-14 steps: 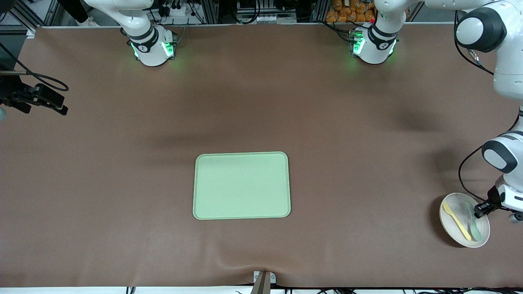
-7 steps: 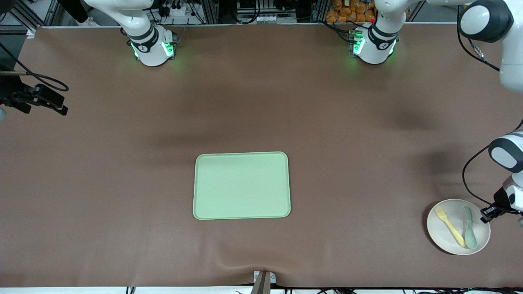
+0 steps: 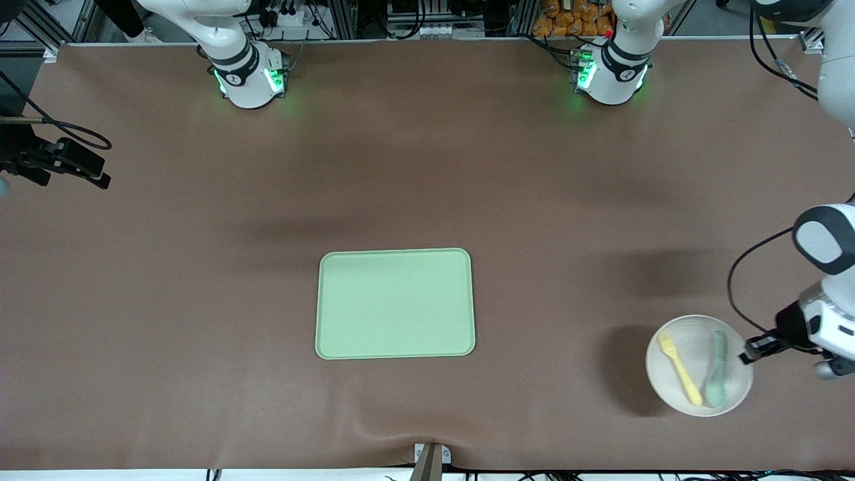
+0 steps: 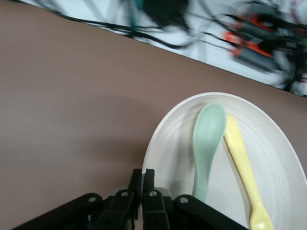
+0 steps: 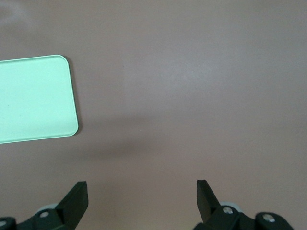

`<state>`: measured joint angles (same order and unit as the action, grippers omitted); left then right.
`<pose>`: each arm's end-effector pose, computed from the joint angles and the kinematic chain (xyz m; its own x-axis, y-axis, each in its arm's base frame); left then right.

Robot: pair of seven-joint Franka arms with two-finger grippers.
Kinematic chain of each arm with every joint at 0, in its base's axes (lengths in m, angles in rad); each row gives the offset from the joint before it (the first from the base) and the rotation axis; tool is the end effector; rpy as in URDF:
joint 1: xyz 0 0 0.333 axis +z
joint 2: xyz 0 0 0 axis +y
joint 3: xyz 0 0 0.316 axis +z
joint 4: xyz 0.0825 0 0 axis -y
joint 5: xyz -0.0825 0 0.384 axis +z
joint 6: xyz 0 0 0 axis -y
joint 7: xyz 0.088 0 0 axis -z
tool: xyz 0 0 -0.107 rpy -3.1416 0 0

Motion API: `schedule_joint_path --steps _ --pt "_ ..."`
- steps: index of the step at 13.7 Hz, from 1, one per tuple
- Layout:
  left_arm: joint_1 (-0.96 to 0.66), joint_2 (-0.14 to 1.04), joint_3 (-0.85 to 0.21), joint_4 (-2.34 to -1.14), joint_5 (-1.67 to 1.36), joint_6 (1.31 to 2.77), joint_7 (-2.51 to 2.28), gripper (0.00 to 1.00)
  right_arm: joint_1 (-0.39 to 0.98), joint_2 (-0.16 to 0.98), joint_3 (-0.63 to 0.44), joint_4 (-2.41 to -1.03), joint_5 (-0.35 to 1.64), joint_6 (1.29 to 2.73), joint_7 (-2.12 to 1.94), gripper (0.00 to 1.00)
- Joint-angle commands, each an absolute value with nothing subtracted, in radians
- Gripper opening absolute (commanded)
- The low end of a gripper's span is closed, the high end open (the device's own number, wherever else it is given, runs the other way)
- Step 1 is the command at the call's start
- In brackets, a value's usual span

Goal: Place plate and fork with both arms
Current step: 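Carry the plate with the left gripper onto the green tray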

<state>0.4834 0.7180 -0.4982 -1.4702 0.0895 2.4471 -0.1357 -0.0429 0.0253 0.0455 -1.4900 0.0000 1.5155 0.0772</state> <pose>0.7420 0.0689 0.3283 0.9248 0.2529 0.2843 0.1714 -0.9440 0.2820 0.5573 0.0011 0.6435 0.9972 -0.0745 0.0001 -0.0745 -0.9972 -0.0012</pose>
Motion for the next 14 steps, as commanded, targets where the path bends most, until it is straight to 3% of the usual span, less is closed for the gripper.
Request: schedule_joint_path --steps 1,4,9,14 --pt "0.338 0.728 -0.5 -1.468 0.08 2.454 -0.242 0.0 -0.061 0.018 0.052 -1.5 -0.008 1.514 0.067 1.0" --pt "0.117 0.807 -0.476 -1.346 0.081 2.477 -0.374 0.0 -0.061 0.018 0.052 -1.5 -0.008 1.514 0.067 1.0" --pt "-0.242 0.888 -0.309 -1.298 0.078 2.647 -0.463 0.0 -0.06 0.018 0.052 -1.5 -0.008 1.514 0.067 1.0" --pt "-0.383 0.936 -0.288 -1.261 0.078 2.683 -0.506 0.0 -0.058 0.018 0.052 -1.5 -0.008 1.511 0.067 1.0"
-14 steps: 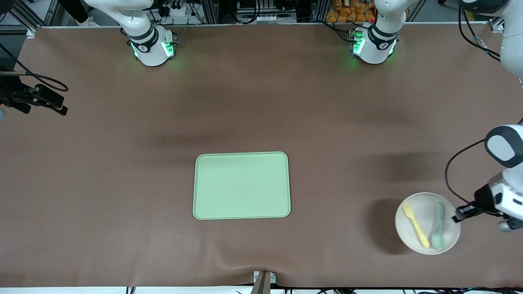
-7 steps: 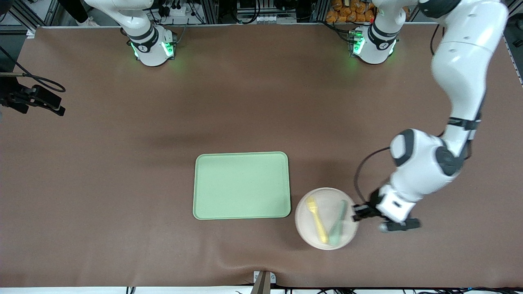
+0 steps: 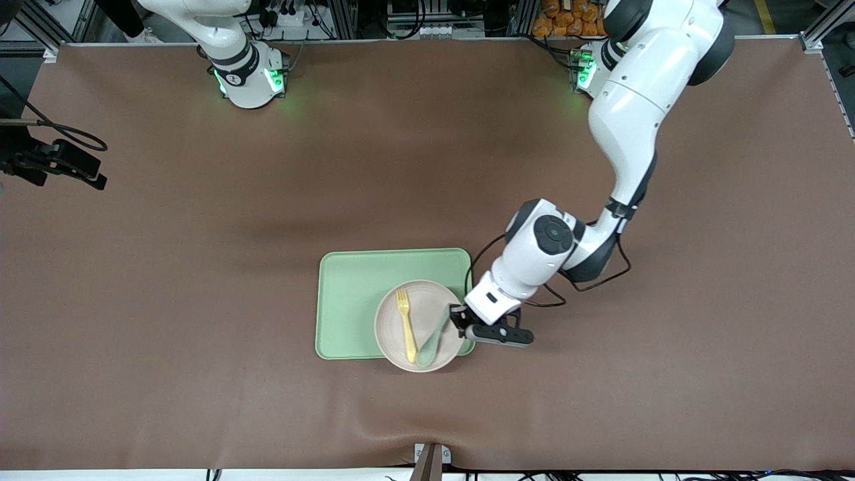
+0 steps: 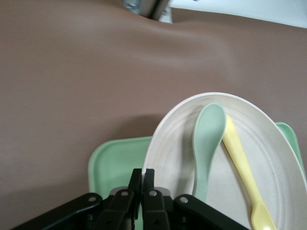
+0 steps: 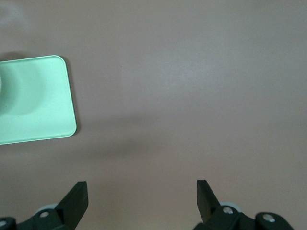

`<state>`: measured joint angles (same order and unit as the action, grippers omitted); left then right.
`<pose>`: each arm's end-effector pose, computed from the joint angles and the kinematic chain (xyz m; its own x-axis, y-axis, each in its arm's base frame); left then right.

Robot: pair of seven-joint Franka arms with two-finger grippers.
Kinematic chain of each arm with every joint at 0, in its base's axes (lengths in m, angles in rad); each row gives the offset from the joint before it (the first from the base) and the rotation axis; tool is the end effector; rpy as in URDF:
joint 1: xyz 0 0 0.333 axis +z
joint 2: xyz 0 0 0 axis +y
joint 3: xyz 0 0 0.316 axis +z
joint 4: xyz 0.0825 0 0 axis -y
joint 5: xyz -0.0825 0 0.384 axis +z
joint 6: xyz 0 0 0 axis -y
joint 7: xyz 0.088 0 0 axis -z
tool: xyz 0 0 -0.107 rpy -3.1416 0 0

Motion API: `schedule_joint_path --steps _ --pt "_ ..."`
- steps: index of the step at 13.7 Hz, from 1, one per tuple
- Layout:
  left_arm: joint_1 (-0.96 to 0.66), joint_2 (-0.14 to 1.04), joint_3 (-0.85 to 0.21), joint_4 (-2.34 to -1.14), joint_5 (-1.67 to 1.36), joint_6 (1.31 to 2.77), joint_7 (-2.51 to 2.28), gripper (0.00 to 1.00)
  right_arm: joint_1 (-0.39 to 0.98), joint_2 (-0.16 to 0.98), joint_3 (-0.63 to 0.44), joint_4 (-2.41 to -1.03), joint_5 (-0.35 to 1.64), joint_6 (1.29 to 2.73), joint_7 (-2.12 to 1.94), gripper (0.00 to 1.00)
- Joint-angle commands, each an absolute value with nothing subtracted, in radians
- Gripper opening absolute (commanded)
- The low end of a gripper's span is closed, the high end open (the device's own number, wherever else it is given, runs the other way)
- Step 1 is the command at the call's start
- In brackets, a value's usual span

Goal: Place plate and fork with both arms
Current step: 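Carry the plate with the left gripper onto the green tray, then release the plate and withdraw the left gripper while the right gripper reaches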

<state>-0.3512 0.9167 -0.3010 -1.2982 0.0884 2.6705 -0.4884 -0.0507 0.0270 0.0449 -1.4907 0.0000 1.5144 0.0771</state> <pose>0.6639 -0.4204 0.2581 0.9434 0.0073 0.3314 -0.1202 -0.9242 0.3625 0.5577 -0.0036 0.6421 0.9966 -0.0828 -0.0034 -0.0828 -0.9966 -0.0009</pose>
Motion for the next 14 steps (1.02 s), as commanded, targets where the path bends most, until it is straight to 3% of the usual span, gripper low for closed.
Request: schedule_joint_path --steps 1,8,9,10,14 --pt "-0.393 0.943 -0.287 -1.265 0.08 2.684 -0.521 0.0 -0.06 0.018 0.052 -1.499 -0.008 1.514 0.067 1.0" --pt "-0.416 0.993 -0.272 -1.285 0.107 2.684 -0.514 0.0 -0.061 0.025 0.052 -1.499 -0.006 1.519 0.067 1.0" --pt "-0.413 0.985 -0.273 -1.289 0.104 2.683 -0.528 0.41 -0.063 0.025 0.052 -1.499 -0.006 1.519 0.067 1.0" --pt "-0.411 0.973 -0.272 -1.301 0.106 2.681 -0.532 0.99 -0.063 0.025 0.052 -1.499 -0.006 1.522 0.067 1.0" --pt "-0.38 0.855 -0.261 -1.328 0.104 2.59 -0.589 1.0 -0.055 0.034 0.052 -1.497 -0.006 1.514 0.067 1.0"
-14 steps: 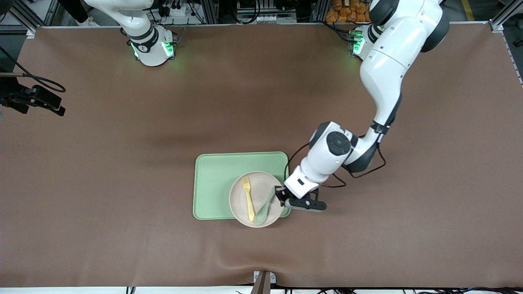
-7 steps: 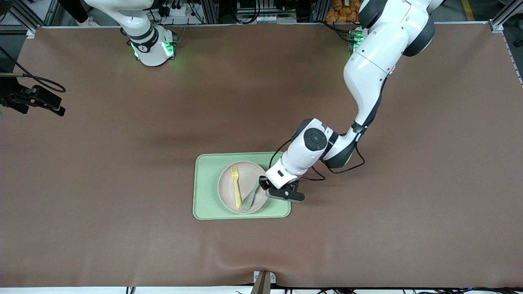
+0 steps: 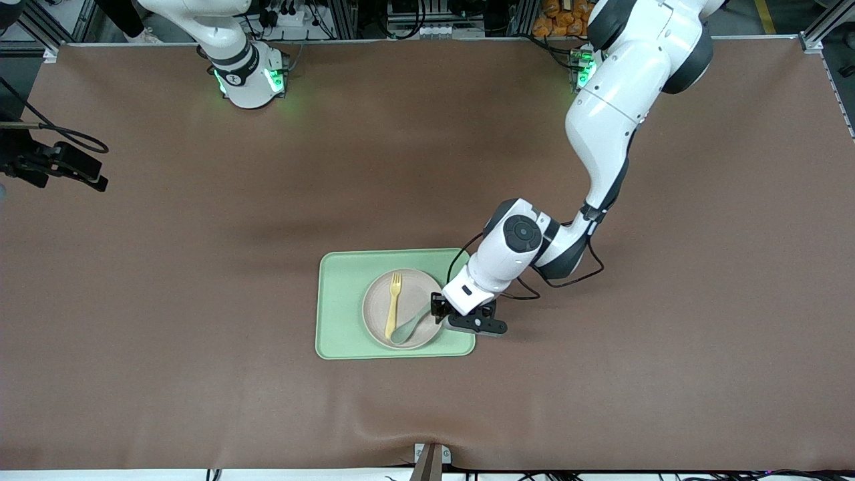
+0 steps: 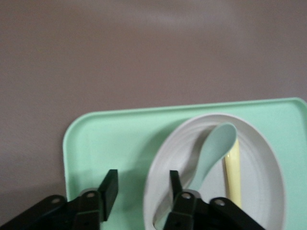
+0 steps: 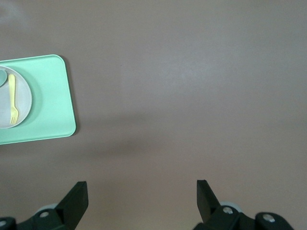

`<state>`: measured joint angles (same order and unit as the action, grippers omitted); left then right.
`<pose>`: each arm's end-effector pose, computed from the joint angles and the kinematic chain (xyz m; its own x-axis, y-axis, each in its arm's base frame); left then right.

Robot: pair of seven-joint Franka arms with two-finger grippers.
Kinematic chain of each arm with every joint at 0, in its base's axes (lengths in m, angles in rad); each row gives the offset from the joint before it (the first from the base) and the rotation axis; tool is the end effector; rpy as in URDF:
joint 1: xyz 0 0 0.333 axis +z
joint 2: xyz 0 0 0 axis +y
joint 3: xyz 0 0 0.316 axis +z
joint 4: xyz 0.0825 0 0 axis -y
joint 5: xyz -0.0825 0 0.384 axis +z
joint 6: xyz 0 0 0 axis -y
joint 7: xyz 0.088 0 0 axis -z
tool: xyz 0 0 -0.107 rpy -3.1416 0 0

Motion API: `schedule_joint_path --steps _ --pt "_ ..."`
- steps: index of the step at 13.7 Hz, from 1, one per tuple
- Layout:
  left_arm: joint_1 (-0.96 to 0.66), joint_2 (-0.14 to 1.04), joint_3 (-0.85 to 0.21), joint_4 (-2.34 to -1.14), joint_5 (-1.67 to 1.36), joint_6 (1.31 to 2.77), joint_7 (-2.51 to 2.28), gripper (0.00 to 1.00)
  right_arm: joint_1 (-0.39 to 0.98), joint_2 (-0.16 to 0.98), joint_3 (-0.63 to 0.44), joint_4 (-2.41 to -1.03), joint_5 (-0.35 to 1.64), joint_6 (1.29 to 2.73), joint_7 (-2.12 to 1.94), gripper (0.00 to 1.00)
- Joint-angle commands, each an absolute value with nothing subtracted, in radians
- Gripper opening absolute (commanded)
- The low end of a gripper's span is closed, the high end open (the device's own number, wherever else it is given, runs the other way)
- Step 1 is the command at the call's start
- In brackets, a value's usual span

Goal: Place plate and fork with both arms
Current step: 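Release the plate and withdraw the left gripper while the right gripper reaches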

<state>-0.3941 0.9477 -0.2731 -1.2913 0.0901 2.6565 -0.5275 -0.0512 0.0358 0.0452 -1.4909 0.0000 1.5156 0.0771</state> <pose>0.6517 -0.4348 0.2322 0.9559 0.0055 0.2937 -0.0999 -0.9341 0.3427 0.5605 -0.0039 0.6372 0.9965 -0.0830 -0.0112 -0.0830 -0.9965 -0.0008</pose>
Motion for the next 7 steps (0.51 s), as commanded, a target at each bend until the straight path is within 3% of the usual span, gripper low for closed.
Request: schedule_joint_path --steps 1,7 --pt "-0.364 0.816 -0.247 -1.328 0.106 2.548 -0.618 1.0 -0.054 0.035 0.052 -1.499 -0.006 1.511 0.067 1.0" --pt "-0.215 0.514 -0.23 -1.322 0.097 2.133 -0.69 1.0 0.029 0.08 0.055 -1.491 0.02 1.541 0.061 1.0"
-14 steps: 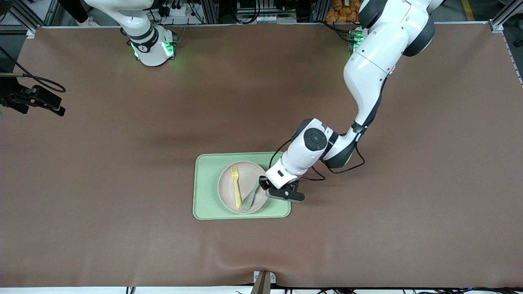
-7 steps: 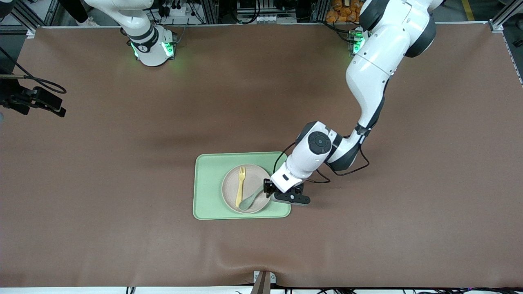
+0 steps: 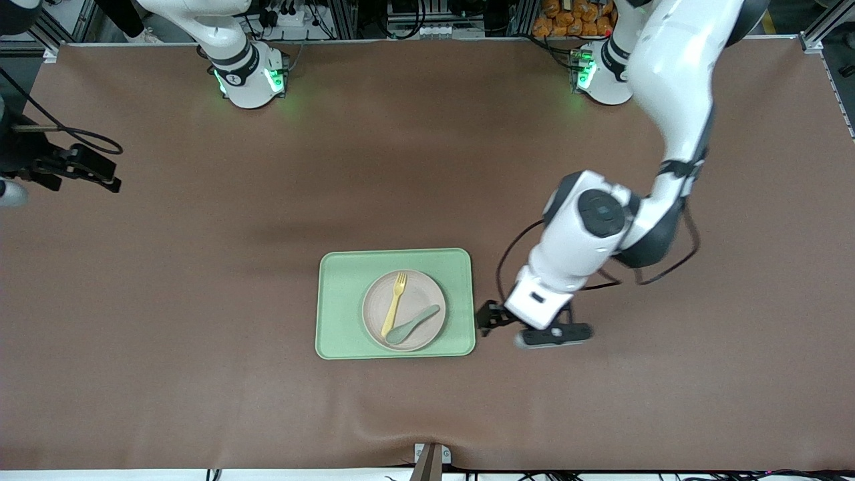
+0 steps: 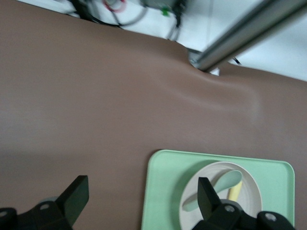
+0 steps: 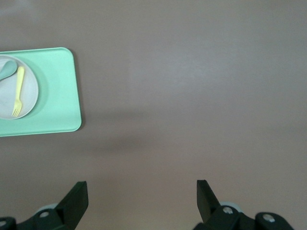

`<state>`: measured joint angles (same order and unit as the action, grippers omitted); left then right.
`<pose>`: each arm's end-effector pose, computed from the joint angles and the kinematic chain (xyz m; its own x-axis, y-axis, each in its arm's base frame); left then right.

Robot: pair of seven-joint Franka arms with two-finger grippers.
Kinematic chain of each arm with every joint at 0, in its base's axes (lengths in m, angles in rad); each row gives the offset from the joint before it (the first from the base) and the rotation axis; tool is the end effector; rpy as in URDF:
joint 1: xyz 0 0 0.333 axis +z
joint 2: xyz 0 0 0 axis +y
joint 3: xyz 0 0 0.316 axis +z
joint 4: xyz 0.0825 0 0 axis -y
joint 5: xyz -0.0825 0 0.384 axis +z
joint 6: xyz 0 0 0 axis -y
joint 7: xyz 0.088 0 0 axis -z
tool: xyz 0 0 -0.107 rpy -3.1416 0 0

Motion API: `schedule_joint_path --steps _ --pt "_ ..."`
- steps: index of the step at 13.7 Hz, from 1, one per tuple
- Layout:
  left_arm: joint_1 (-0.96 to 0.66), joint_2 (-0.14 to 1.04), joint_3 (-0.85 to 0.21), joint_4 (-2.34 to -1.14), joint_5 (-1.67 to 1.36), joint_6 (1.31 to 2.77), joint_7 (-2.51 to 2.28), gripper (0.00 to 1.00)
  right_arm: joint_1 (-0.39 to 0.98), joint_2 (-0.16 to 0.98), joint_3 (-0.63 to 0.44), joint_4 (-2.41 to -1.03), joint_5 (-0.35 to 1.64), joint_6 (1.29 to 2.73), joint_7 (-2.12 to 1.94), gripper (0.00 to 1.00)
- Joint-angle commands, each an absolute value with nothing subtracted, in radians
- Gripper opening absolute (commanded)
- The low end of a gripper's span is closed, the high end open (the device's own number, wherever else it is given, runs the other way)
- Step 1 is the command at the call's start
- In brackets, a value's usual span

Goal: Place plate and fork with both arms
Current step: 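Release the plate and withdraw the left gripper while the right gripper reaches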

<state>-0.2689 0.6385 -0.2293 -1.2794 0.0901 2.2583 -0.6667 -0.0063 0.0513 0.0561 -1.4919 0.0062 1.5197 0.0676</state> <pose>0.6906 -0.3210 0.4216 0.9458 0.2164 0.2420 0.1532 -0.9547 0.2550 0.5649 0.0280 0.6284 0.9996 -0.0175 -0.0240 -0.0177 -0.9998 -0.0075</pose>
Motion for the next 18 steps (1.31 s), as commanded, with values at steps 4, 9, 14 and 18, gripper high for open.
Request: schedule_joint_path --steps 4,9,14,18 --pt "-0.106 0.376 -0.241 -1.318 0.094 1.866 -0.68 1.0 0.17 0.198 0.057 -1.489 0.021 1.685 0.075 1.0" --pt "-0.012 0.203 -0.23 -1.322 0.011 1.564 -0.464 1.0 0.325 0.38 0.057 -1.482 0.049 1.923 0.196 1.0" --pt "0.164 0.085 -0.23 -1.327 -0.08 1.324 -0.194 1.0 0.434 0.593 0.054 -1.437 0.026 2.135 0.262 1.0" --pt "0.048 0.005 -0.036 -1.342 -0.078 1.247 -0.051 1.0 0.494 0.728 0.048 -1.341 0.022 2.212 0.409 0.94"
